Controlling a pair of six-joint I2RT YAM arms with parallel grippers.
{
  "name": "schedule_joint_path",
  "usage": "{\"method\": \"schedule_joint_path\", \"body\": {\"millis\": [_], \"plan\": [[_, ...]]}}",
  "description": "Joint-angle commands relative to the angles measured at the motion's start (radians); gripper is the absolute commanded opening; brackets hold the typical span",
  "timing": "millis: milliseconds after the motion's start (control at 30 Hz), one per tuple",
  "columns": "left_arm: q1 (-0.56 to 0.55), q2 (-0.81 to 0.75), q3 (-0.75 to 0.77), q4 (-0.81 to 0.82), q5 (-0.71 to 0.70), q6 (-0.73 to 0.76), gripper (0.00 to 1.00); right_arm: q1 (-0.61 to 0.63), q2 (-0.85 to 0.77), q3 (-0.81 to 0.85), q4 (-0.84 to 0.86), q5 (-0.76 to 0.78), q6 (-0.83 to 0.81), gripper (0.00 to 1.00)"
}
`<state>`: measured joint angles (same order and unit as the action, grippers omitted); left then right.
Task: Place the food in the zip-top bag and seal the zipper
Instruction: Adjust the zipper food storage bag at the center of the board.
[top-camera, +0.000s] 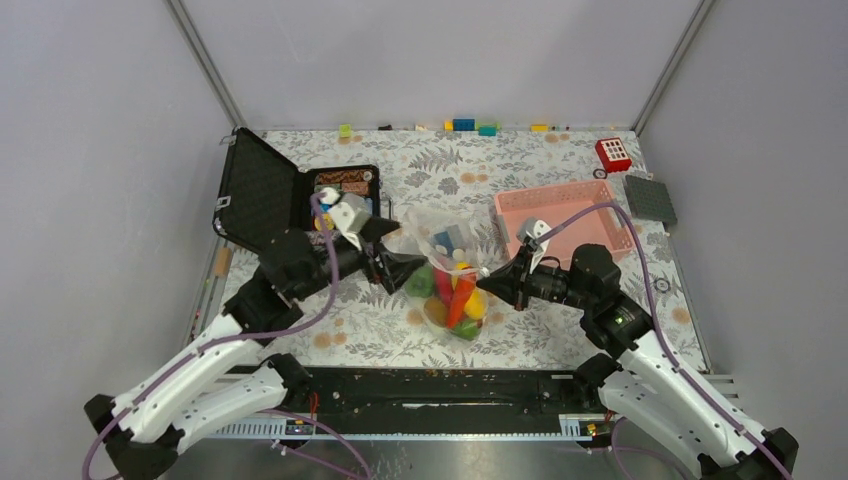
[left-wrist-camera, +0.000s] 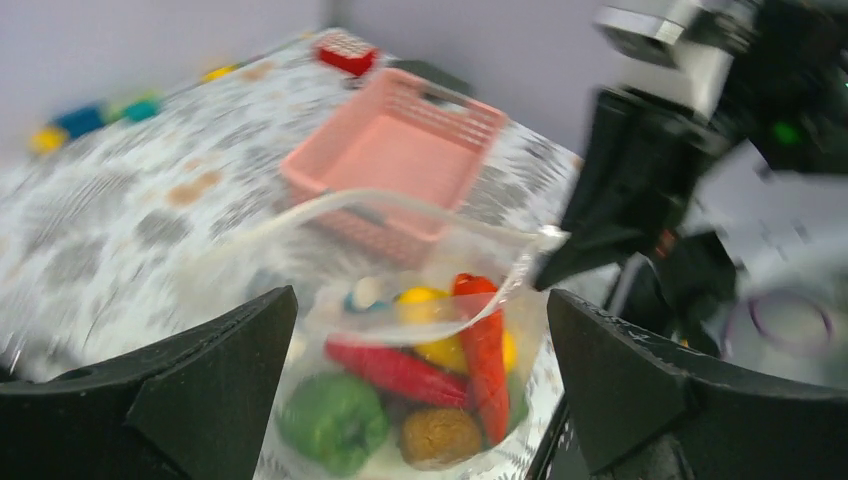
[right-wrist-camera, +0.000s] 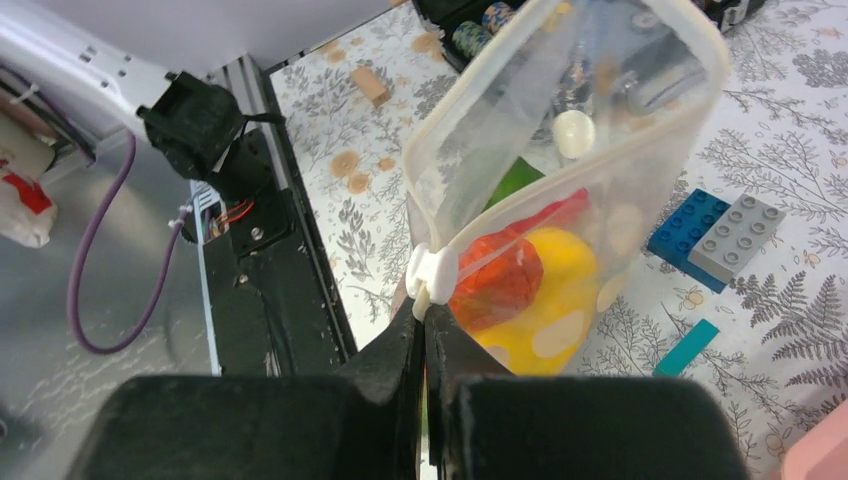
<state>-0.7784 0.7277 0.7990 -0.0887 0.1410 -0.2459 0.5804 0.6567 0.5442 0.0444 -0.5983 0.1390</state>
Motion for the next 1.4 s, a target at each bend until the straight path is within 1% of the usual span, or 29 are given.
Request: {"method": "schedule_joint_path", "body": {"millis": [0, 33, 67, 100, 167, 233, 333, 433, 500, 633, 667, 733, 833, 1033, 1200, 1233, 1267, 1300, 1333, 1367], "plan": [[-0.004, 0.140, 0.129, 0.026, 0.568, 0.390, 0.99, -0.005, -0.027, 0.093, -0.174, -0.097, -0.126, 0.00], [-0.003, 0.177, 0.153, -0.006, 0.629, 0.439, 0.99, -0.005, -0.034, 0.102, -0.188, -0.115, -0.132, 0.00], [-0.003, 0.212, 0.190, -0.077, 0.675, 0.493, 0.99, -0.004, -0.040, 0.108, -0.193, -0.123, -0.155, 0.00], [-0.003, 0.246, 0.249, -0.130, 0.718, 0.543, 0.99, -0.004, -0.043, 0.112, -0.194, -0.129, -0.164, 0.00], [-0.004, 0.301, 0.317, -0.211, 0.778, 0.625, 0.99, -0.004, -0.044, 0.125, -0.201, -0.129, -0.175, 0.00], [-0.012, 0.337, 0.350, -0.233, 0.804, 0.662, 0.99, -0.004, -0.037, 0.139, -0.214, -0.126, -0.193, 0.00], [-0.033, 0.377, 0.372, -0.238, 0.802, 0.702, 0.99, -0.004, -0.022, 0.160, -0.216, -0.088, -0.200, 0.00], [-0.055, 0.419, 0.400, -0.234, 0.812, 0.711, 0.99, -0.004, -0.002, 0.192, -0.215, -0.033, -0.174, 0.00], [-0.066, 0.461, 0.426, -0.230, 0.799, 0.702, 0.99, -0.004, -0.002, 0.200, -0.213, -0.058, -0.193, 0.00], [-0.071, 0.568, 0.497, -0.221, 0.722, 0.659, 0.99, -0.004, -0.015, 0.198, -0.213, -0.080, -0.232, 0.00], [-0.071, 0.597, 0.523, -0.241, 0.713, 0.661, 0.99, -0.005, -0.012, 0.199, -0.213, -0.081, -0.234, 0.00], [-0.072, 0.646, 0.588, -0.335, 0.712, 0.703, 0.99, -0.004, -0.007, 0.205, -0.214, -0.079, -0.236, 0.00], [-0.074, 0.680, 0.605, -0.374, 0.714, 0.738, 0.96, -0.004, -0.008, 0.210, -0.212, -0.050, -0.236, 0.00], [-0.077, 0.680, 0.584, -0.440, 0.707, 0.830, 0.79, -0.005, -0.033, 0.207, -0.200, 0.056, -0.205, 0.00], [-0.085, 0.711, 0.588, -0.440, 0.690, 0.826, 0.64, -0.004, -0.038, 0.208, -0.199, 0.027, -0.191, 0.00], [-0.085, 0.721, 0.594, -0.440, 0.680, 0.820, 0.59, -0.004, -0.041, 0.206, -0.199, 0.018, -0.194, 0.00], [-0.086, 0.730, 0.603, -0.443, 0.664, 0.812, 0.54, -0.004, -0.044, 0.201, -0.199, 0.013, -0.197, 0.00], [-0.086, 0.736, 0.607, -0.442, 0.654, 0.802, 0.45, -0.004, -0.047, 0.198, -0.199, 0.015, -0.201, 0.00], [-0.086, 0.738, 0.608, -0.442, 0.646, 0.798, 0.31, -0.004, -0.050, 0.194, -0.199, 0.024, -0.202, 0.00], [-0.086, 0.736, 0.608, -0.443, 0.634, 0.798, 0.24, -0.004, -0.053, 0.189, -0.200, 0.040, -0.198, 0.00]]}}
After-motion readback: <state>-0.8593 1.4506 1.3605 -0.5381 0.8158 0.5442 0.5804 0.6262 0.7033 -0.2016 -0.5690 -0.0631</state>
